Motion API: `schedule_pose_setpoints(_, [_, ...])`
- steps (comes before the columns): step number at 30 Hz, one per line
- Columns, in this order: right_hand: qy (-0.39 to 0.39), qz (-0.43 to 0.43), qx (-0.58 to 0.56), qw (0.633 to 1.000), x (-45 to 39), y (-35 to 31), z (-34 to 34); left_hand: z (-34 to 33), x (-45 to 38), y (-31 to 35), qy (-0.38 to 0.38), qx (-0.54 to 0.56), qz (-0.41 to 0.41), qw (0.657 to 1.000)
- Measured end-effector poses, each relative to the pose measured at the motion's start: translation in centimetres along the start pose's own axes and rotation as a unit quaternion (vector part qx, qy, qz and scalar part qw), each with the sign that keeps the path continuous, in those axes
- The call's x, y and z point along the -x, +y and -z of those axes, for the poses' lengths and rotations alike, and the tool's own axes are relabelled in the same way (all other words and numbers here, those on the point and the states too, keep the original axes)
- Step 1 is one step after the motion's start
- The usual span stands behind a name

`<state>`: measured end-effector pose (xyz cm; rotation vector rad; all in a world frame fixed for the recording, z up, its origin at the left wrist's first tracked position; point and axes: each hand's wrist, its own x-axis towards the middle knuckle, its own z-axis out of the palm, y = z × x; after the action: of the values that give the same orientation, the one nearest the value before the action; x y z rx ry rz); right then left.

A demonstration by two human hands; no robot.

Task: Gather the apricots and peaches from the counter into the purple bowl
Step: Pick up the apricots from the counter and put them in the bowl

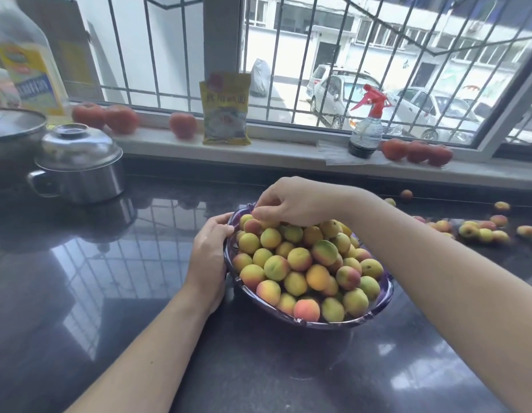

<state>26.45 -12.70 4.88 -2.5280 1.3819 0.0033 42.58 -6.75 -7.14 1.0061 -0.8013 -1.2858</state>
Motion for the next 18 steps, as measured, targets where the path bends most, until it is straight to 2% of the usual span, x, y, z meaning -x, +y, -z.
schedule_pose_setpoints(2, [0.053,-0.017,-0.085,0.995,0.8,0.6,0.6,0.0,0.0,0.0,0.002,-0.002,-0.001,1.000])
schedule_pose_setpoints(4, [0.152,-0.030,-0.162,0.975,2.0,2.2,1.3,0.0,0.0,-0.1,0.001,-0.004,0.000,1.000])
schedule_pose_setpoints(6, [0.270,-0.064,-0.194,0.941,3.3,5.3,1.3,0.1,-0.1,-0.2,0.003,-0.004,0.003,1.000])
schedule_pose_setpoints(8, [0.370,-0.158,-0.187,0.896,4.7,9.5,-0.3,0.1,-0.2,-0.3,0.007,-0.004,0.004,1.000])
schedule_pose_setpoints(9, [0.395,-0.218,-0.165,0.877,5.6,11.6,-1.8,0.1,-0.2,-0.4,0.008,-0.003,0.004,1.000])
schedule_pose_setpoints(10, [0.399,-0.268,-0.138,0.866,6.4,13.5,-3.7,0.1,-0.2,-0.5,0.009,-0.001,0.004,1.000])
schedule_pose_setpoints(12, [0.368,-0.320,-0.104,0.867,7.9,16.2,-7.7,0.2,-0.3,-0.6,0.009,0.003,0.004,1.000])
schedule_pose_setpoints(15, [0.317,-0.331,-0.048,0.888,8.2,18.4,-11.0,0.2,-0.4,-0.8,0.005,0.017,0.001,1.000])
schedule_pose_setpoints(18, [0.282,-0.351,-0.013,0.893,6.3,20.5,-10.4,0.2,-0.6,-1.1,0.002,0.024,-0.002,1.000])
